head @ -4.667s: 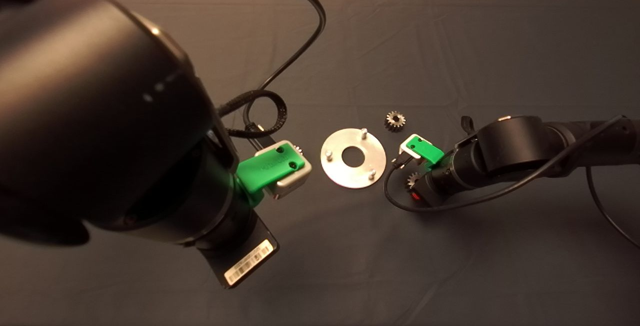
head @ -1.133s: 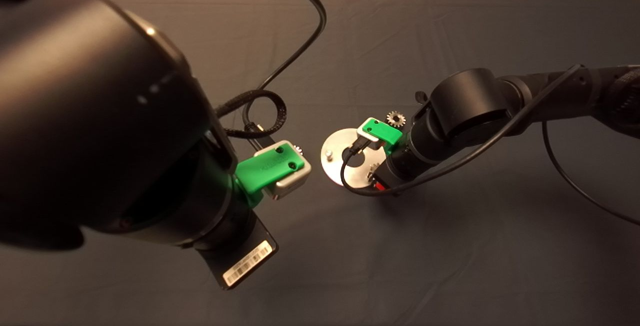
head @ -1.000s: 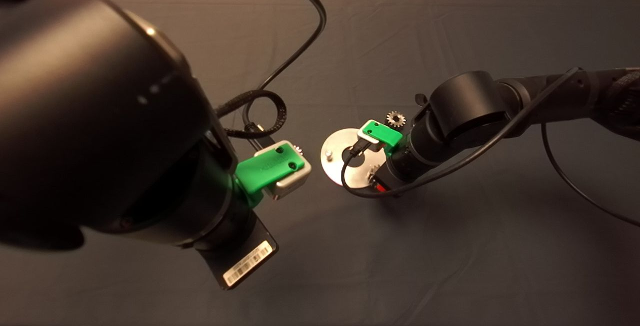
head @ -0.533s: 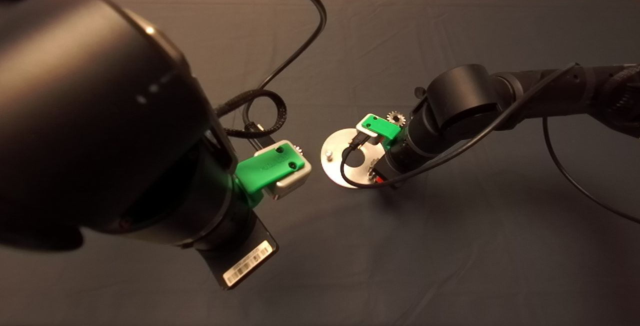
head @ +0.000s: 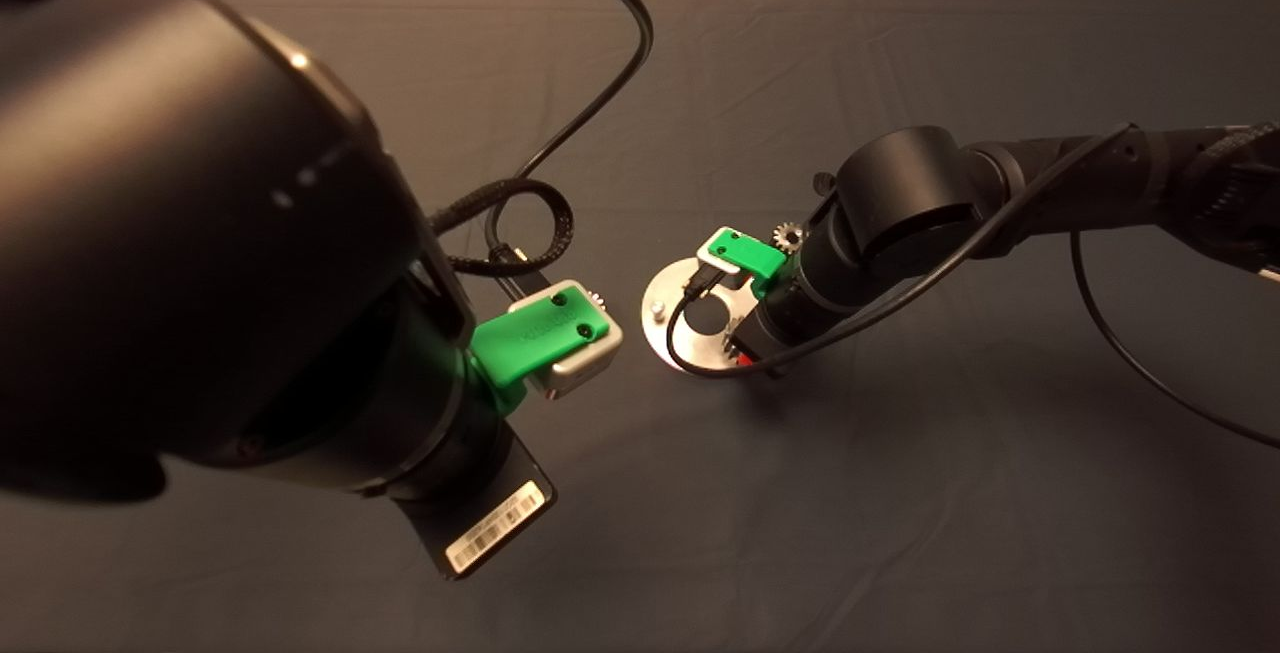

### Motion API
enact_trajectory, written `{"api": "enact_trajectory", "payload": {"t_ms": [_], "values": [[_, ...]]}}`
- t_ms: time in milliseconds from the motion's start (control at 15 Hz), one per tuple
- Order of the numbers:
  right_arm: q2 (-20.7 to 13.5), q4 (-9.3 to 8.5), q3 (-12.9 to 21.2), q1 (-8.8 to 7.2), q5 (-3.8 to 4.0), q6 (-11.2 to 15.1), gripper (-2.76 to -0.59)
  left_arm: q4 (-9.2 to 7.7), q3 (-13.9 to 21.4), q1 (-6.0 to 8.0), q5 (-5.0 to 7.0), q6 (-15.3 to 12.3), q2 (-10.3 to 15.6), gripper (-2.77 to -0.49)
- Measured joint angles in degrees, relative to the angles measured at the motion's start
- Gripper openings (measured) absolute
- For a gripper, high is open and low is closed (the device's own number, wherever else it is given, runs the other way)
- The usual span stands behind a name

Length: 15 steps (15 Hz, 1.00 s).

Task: Install three planetary gears onto the carrier pins

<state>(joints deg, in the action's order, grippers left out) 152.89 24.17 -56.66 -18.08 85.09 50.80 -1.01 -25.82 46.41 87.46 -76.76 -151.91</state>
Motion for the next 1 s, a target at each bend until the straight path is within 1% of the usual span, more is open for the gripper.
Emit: {"api": "enact_trajectory", "payload": {"t_ms": [200, 267, 533, 667, 800, 867, 1000], "values": [[-0.05, 0.02, -0.01, 0.00, 0.07, -0.02, -2.50, 0.00, 0.00, 0.04, 0.00, 0.00, 0.00, -1.64], [-0.05, 0.07, -0.01, 0.00, 0.16, -0.06, -2.50, 0.00, 0.00, 0.28, 0.00, 0.00, 0.00, -1.64], [-0.06, 0.63, -0.01, 0.00, 0.44, -0.35, -2.50, 0.00, 0.00, 0.30, 0.00, 0.00, 0.00, -1.64], [-0.17, 0.66, -0.01, 0.02, 0.74, -0.41, -2.49, 0.00, 0.00, 0.30, 0.00, 0.00, 0.00, -1.64], [-0.16, 0.67, -0.01, 0.00, 1.65, -0.41, -2.50, 0.00, 0.00, 0.32, 0.00, 0.00, 0.00, -1.64], [-0.16, 0.68, 0.03, 0.00, 1.96, -0.41, -2.50, 0.00, 0.00, 0.33, 0.00, 0.00, 0.00, -1.64], [-0.20, 0.82, 1.03, 0.02, 2.75, -0.41, -2.50, 0.00, 0.00, 0.30, 0.00, 0.00, 0.00, -1.64]]}}
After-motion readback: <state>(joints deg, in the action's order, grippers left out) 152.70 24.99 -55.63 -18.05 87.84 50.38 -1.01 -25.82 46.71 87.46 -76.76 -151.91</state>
